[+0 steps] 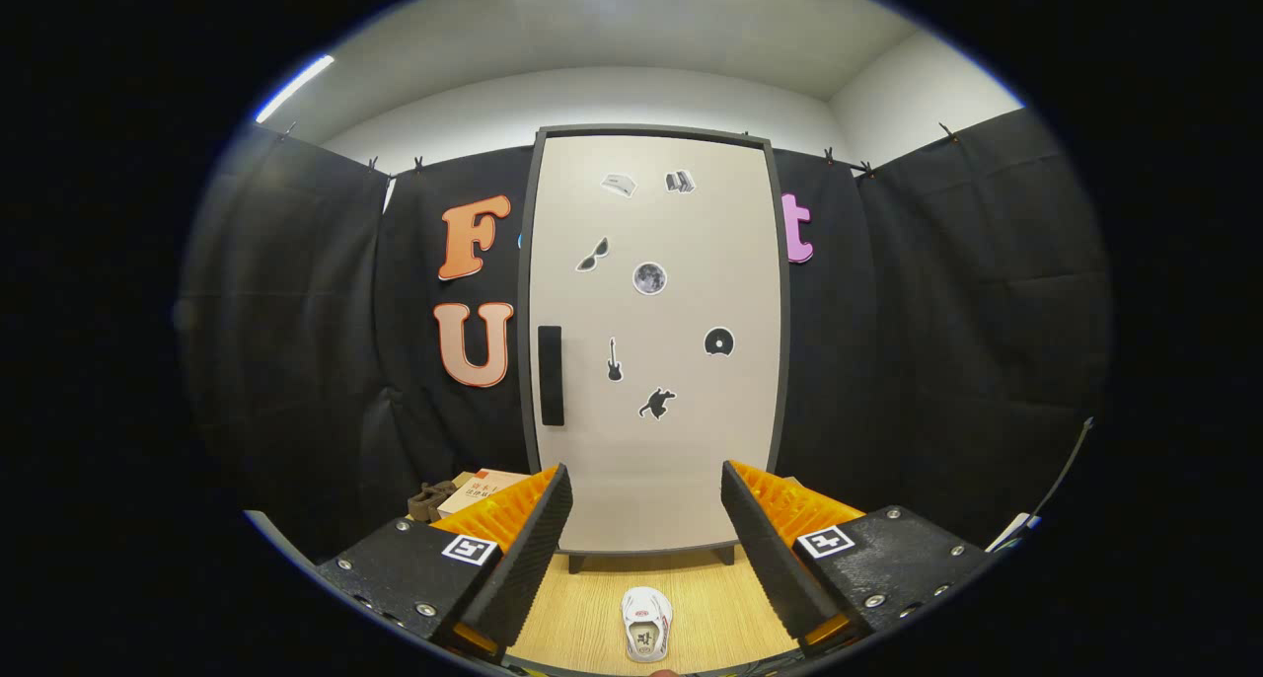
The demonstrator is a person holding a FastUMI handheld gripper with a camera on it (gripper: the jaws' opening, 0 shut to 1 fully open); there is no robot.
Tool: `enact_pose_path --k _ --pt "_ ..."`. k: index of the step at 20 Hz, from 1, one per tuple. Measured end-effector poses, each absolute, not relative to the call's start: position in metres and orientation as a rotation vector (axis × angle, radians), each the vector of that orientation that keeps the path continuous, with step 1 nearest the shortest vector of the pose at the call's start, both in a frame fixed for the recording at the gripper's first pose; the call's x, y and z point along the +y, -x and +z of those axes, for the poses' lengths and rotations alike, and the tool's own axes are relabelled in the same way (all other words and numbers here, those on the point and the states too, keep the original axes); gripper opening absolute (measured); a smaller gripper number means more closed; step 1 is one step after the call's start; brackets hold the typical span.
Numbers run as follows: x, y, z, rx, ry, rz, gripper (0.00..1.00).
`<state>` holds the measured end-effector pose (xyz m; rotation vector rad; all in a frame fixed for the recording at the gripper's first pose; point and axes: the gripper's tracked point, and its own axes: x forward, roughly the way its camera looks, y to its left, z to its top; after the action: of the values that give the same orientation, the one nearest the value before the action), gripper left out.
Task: Open the shoe cabinet door, grab the shoes and put them into the shoe cabinet, then close the shoe cabinet door.
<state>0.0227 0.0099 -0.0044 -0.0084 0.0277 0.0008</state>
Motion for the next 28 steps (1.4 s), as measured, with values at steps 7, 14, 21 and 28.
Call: enact_pose_path --k 7,14,21,28 --pt "0.018 -0.03 -0.004 0.024 0.012 0.045 0.95" --pt "0.036 -0.053 -0.005 0.013 0.015 0.114 0.95" --pt "0.052 -0.085 -0.009 0.031 0.026 0.136 0.95" --pt "0.055 -0.111 -0.014 0.041 0.031 0.11 0.94"
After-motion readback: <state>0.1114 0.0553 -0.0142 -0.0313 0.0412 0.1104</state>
